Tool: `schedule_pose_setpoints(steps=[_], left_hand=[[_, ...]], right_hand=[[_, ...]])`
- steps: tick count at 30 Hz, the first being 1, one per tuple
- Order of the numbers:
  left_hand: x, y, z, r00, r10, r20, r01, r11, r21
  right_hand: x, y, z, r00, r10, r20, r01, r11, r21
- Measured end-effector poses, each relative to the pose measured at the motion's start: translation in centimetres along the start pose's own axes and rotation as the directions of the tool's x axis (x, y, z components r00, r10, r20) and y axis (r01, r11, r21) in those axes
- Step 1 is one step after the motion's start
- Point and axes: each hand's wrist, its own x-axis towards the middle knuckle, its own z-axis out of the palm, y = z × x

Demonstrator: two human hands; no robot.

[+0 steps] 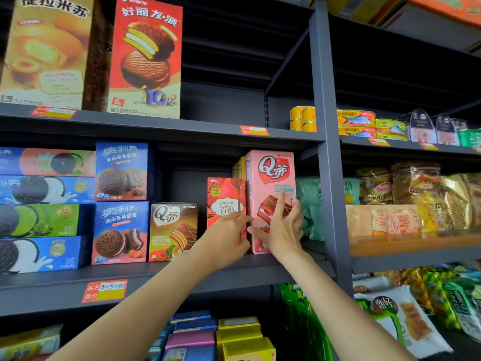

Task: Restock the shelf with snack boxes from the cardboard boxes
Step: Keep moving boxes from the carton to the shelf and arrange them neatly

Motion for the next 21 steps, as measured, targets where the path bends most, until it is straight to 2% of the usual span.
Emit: schedule_pose_setpoints(steps=[5,10,12,15,17,19,21], left_hand=[[0.1,-0.6,0.4,0.999,-0.008,0.036,0.002,0.986,0.167],[0.0,-0.5,1.1,1.0,0.01,0.012,-0.012,0.977,0.213],[-0.4,-0.6,1.1,0.998,0.042,-0.046,-0.032,0.98,0.195],[-2.1,-1.1,0.3,0.94,0.107,-0.325,-0.056,0.985,0.164],[-4.1,-2.0,-0.6,0.849,0.082,-0.522,-0.023,0.993,0.118],[-6.9,-3.5,-2.1,0.789,0.032,-0.614,0.031,0.995,0.091],[-10.8,-5.5,-4.1,0.763,0.002,-0.646,0.079,0.992,0.096]], right_hand=[[-1.2,0.5,0.0,0.995,-0.08,-0.061,0.076,0.995,-0.062],[-1.9,-0.3,-0.7,0.997,-0.057,-0.048,0.056,0.998,-0.026],[-2.9,-0.9,-1.1,0.986,-0.105,-0.126,0.104,0.994,-0.018],[-4.8,-3.3,-1.3,0.899,-0.287,-0.331,0.335,0.937,0.096],[-6.2,-6.2,-1.1,0.781,-0.387,-0.49,0.527,0.83,0.184],[-8.3,-9.9,-0.3,0.683,-0.42,-0.597,0.661,0.704,0.261],[-11.2,-14.1,1.2,0.663,-0.429,-0.613,0.723,0.578,0.378]])
